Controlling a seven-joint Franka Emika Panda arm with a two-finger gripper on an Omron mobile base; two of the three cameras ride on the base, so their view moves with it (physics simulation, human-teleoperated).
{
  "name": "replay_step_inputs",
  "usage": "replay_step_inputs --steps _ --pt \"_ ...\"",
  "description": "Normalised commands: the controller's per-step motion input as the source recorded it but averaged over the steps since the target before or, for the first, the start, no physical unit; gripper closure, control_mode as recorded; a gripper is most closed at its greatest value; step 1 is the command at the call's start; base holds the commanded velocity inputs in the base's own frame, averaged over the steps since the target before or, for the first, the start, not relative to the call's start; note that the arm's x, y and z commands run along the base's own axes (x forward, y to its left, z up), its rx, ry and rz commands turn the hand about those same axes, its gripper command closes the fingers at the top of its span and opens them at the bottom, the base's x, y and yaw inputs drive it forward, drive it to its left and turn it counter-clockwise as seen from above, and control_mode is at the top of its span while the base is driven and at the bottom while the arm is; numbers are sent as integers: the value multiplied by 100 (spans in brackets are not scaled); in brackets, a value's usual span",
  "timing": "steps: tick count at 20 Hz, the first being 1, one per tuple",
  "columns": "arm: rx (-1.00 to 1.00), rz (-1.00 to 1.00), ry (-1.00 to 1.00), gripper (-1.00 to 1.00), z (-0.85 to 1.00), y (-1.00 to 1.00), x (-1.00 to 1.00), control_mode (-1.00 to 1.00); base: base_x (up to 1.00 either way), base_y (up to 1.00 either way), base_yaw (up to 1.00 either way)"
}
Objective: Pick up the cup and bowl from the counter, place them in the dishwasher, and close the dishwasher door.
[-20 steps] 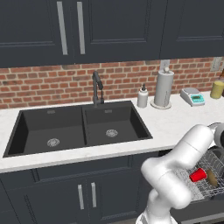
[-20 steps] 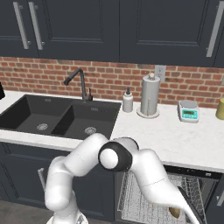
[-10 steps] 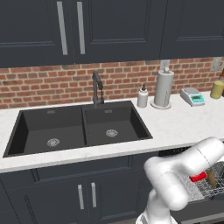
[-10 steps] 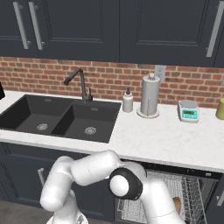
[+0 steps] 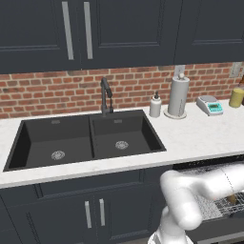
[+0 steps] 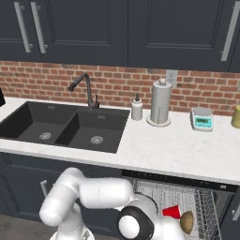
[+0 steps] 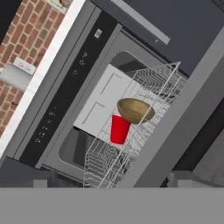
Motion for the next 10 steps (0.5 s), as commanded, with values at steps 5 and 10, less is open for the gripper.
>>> replay_step_inputs --steps 5,10 --pt "0 7 0 -100 -6 21 23 -100 0 0 0" --pt "0 6 0 -100 0 9 62 -100 0 0 0"
